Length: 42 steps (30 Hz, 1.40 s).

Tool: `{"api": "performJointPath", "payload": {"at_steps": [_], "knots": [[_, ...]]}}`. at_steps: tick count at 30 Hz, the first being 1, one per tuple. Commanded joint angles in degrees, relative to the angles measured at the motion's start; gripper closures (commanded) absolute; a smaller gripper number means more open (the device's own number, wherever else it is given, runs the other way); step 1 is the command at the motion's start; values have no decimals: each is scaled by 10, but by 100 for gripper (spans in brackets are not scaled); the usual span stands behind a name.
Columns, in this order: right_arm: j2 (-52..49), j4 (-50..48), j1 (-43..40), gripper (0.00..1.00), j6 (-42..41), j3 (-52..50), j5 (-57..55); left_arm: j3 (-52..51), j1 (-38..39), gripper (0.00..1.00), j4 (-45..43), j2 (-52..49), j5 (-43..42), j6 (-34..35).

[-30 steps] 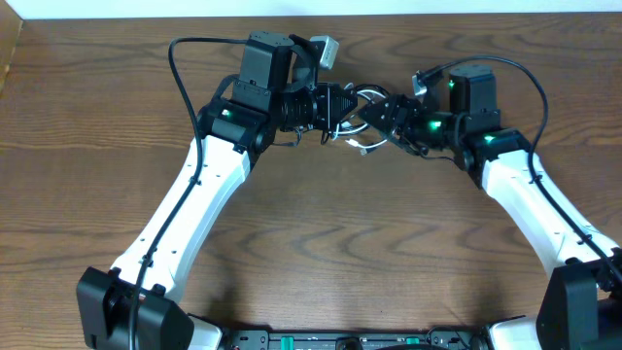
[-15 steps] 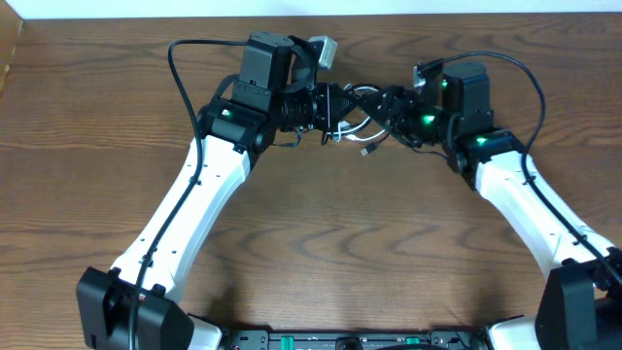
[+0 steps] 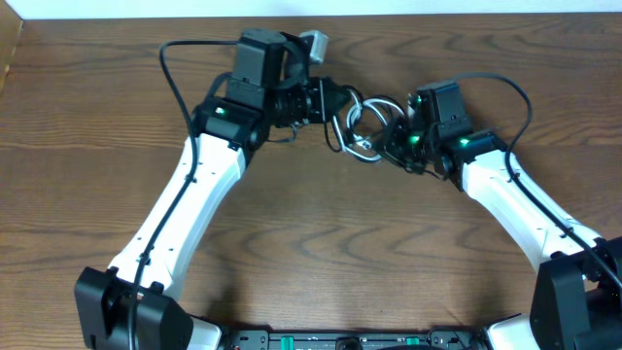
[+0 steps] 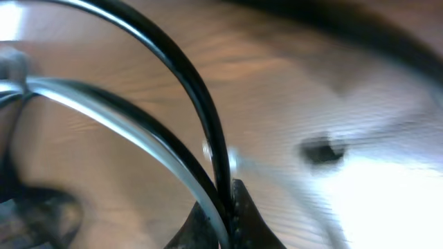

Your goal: Untangle cables

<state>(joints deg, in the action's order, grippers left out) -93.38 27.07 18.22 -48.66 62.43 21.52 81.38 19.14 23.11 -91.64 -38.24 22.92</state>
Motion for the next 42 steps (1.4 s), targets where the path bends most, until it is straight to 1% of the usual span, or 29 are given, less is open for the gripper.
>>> {"api": "performJointPath", "payload": {"at_steps": [1,5,11,18,20,25,27,29,30,32,34,35,36,37,39,41,42], "knots": [[-8,56,-23,99,67,4,-109,6,-34,93,-10,1,3,15],[-8,112,-45,99,113,4,-166,6,-60,93,-9,1,3,21],[-8,146,-88,99,193,4,-237,6,-81,93,-9,1,1,21],[-8,146,-119,99,349,4,-250,6,-85,93,-9,1,2,17],[-8,152,-119,99,384,4,-289,6,-85,93,-9,1,2,9],[-8,159,-122,99,384,4,-420,6,-85,93,-9,1,2,7],[-8,160,-127,99,377,4,-445,6,-85,93,-7,1,2,7],[-8,161,-136,99,345,4,-455,6,-85,93,-3,1,3,6],[-8,161,-141,99,326,4,-431,6,-85,92,0,1,3,0],[-8,160,-150,99,325,5,-350,6,-85,93,4,1,4,-4],[-8,157,-160,99,325,5,-244,6,-85,93,8,1,4,-7],[-8,151,-166,99,333,5,-169,6,-85,93,10,1,4,-12],[-8,143,-172,99,351,5,-97,6,-85,93,10,1,4,-15],[-8,131,-180,99,386,5,7,6,-85,93,12,1,4,-22],[-8,115,-193,99,425,5,159,6,-85,92,22,1,15,-30],[-7,108,-206,99,466,5,285,6,-85,94,40,1,46,-30],[-7,108,-212,99,476,5,324,6,-85,93,51,1,64,-34]]}}
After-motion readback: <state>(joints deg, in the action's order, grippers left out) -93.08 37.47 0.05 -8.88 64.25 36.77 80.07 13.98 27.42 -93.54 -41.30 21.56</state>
